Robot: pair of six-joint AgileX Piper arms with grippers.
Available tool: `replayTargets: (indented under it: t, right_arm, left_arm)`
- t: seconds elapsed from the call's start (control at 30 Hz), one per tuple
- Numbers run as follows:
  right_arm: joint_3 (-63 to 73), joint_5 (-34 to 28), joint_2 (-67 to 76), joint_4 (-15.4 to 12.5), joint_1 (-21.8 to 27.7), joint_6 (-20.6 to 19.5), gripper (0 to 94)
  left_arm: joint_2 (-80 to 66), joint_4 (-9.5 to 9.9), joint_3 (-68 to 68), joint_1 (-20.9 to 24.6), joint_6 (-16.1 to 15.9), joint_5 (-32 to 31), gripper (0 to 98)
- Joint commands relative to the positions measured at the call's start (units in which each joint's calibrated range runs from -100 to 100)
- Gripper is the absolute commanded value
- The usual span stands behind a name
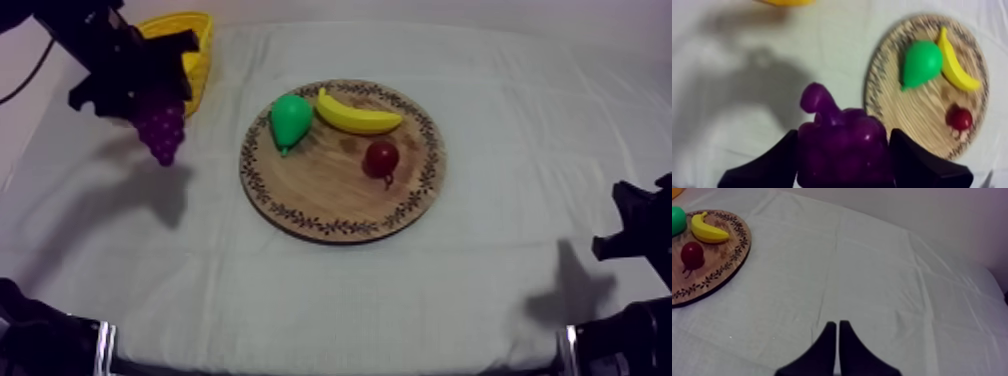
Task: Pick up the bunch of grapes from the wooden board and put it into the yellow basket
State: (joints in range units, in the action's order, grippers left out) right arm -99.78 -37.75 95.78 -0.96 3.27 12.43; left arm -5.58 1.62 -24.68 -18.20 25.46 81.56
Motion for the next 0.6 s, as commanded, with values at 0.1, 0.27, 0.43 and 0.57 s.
replayTargets:
  t: [0.1,0.27,0.43,0.57]
  right_arm:
    - [0.01,0.01,-0.02,0.0,0.03,0.0,0.3]
    - [0.01,0.01,-0.02,0.0,0.03,0.0,0.3]
    - [0.01,0.01,-0.02,0.0,0.03,0.0,0.3]
    - [0.01,0.01,-0.02,0.0,0.03,0.0,0.3]
  left_arm:
    - [1.67,1.26,4.59,5.6,-2.44,0.96,48.9]
    - [3.54,1.87,10.02,8.85,-4.92,1.29,48.8]
    - [6.16,2.54,15.92,11.05,-6.93,1.39,48.5]
    - [9.68,2.72,21.15,12.26,-8.15,1.16,48.5]
